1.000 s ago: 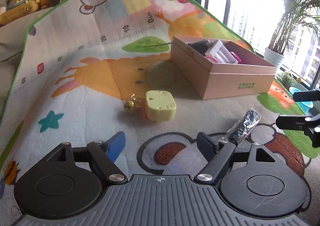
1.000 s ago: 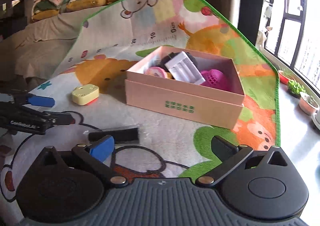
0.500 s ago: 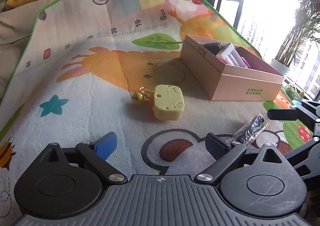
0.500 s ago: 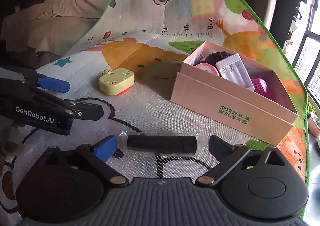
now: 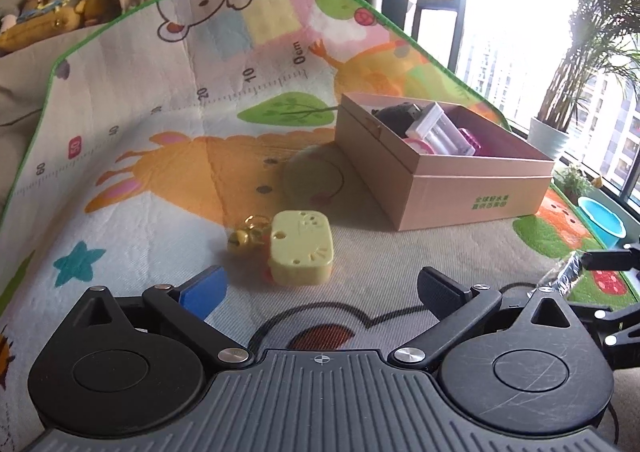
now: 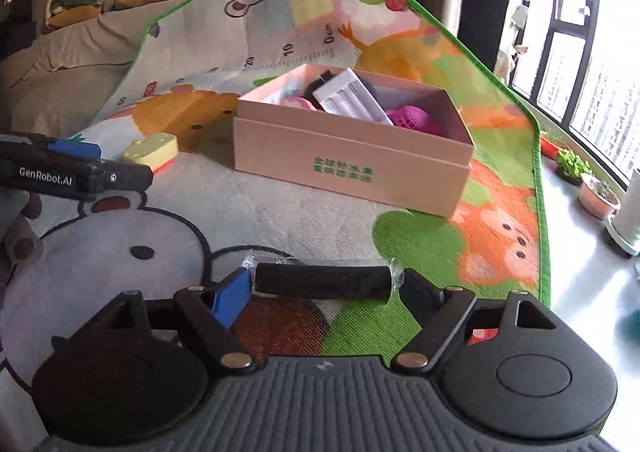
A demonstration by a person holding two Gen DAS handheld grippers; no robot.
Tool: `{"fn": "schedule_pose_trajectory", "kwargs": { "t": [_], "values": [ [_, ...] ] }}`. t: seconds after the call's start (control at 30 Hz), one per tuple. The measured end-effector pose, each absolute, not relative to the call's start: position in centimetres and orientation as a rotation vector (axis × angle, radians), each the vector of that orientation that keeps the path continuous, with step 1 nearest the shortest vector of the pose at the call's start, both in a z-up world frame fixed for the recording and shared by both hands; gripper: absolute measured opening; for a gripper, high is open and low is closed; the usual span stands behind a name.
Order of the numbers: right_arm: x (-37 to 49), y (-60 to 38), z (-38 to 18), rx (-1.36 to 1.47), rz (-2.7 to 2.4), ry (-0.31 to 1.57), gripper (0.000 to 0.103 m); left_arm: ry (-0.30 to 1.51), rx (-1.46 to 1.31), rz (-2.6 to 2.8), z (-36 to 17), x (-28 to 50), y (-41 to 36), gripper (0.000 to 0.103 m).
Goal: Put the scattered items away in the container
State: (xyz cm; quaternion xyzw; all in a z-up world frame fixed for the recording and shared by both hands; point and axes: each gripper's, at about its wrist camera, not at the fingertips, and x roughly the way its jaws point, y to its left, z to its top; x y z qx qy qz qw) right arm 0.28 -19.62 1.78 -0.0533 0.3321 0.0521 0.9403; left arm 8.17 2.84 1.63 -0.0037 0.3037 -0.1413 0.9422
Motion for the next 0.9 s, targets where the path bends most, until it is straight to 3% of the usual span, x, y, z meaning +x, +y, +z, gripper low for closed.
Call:
{"fn": "schedule_pose_trajectory", "kwargs": {
  "t": [0.47,0.9],
  "values": [
    [0.7,-20.5,1.6,-0.020,0.117,0.690,0.097,0.700,-0.085,-0.457,0.5,8.4,-0.5,0.103],
    [0.9,-20.6,1.5,-0.008,0.116,0.705,0.099,0.742,0.109,-0.401,0.3,8.4,-2.6,0.103]
  ]
}}
